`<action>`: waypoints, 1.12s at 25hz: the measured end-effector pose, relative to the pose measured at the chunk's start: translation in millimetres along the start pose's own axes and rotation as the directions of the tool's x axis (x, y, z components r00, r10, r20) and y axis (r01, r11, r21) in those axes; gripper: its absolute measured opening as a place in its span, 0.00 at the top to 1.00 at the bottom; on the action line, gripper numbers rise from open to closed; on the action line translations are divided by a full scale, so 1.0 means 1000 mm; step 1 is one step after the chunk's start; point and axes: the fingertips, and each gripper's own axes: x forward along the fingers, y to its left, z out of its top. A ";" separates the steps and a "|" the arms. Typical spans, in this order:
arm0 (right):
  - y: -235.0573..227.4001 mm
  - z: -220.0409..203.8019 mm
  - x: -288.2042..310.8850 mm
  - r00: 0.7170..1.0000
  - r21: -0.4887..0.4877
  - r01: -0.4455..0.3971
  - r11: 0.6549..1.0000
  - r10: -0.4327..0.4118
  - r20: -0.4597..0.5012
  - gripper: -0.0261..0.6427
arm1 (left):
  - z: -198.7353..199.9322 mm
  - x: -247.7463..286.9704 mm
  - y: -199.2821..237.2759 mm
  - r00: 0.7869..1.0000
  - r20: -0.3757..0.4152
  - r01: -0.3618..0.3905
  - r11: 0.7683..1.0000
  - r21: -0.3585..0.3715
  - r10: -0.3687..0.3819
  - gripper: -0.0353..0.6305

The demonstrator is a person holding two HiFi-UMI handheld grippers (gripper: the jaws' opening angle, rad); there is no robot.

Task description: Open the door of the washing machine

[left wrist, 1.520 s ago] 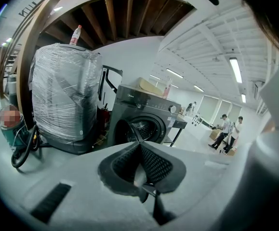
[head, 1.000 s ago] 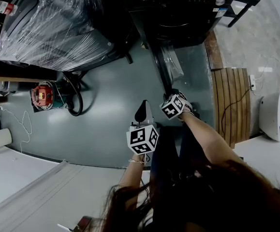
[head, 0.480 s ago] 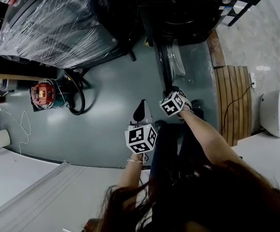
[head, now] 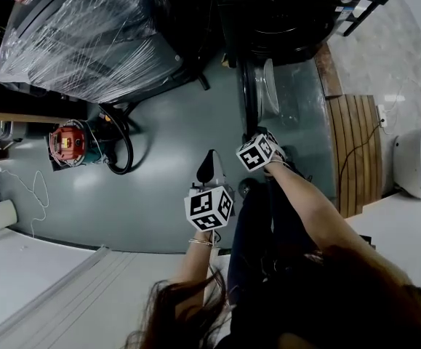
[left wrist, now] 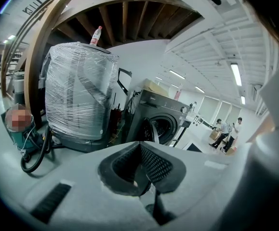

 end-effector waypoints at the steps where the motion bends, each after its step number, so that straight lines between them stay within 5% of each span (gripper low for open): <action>1: 0.003 0.002 0.002 1.000 0.003 -0.003 1.000 0.003 -0.002 0.81 | 0.000 -0.001 0.005 1.000 -0.001 -0.007 1.000 -0.003 0.007 0.93; 28: 0.064 0.068 0.030 0.988 0.063 -0.156 0.986 0.155 0.028 0.80 | 0.048 0.011 0.096 0.965 0.039 -0.252 0.960 -0.122 0.258 0.93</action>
